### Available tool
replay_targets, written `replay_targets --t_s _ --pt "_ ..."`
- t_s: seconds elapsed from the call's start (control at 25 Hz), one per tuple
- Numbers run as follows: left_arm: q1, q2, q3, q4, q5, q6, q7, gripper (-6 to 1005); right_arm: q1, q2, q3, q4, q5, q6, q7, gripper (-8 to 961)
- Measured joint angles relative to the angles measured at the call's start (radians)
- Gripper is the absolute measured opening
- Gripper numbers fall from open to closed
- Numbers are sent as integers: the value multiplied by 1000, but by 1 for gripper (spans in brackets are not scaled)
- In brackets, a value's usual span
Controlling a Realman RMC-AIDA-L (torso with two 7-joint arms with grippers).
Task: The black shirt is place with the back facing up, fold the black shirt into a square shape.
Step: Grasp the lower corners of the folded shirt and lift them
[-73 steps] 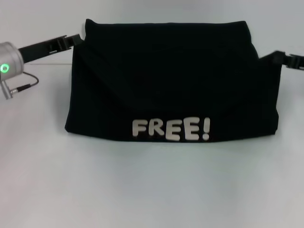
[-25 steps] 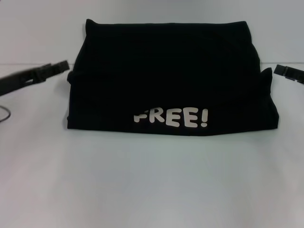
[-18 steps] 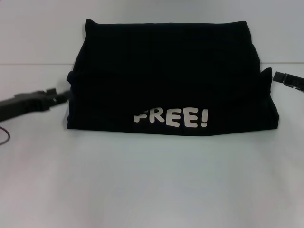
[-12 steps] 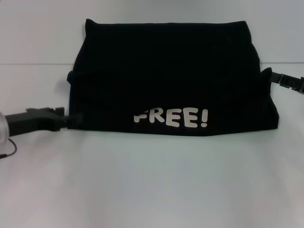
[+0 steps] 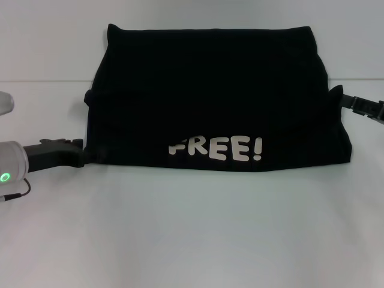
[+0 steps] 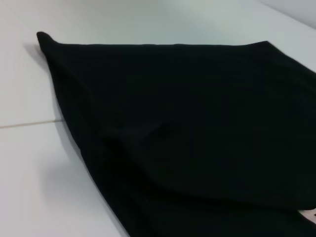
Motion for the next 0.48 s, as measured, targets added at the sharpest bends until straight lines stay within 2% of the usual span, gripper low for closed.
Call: replay_targets --t_s 0.48 --pt "-7 0 24 -10 24 -11 -6 657 -2 0 1 2 -1 1 9 625"
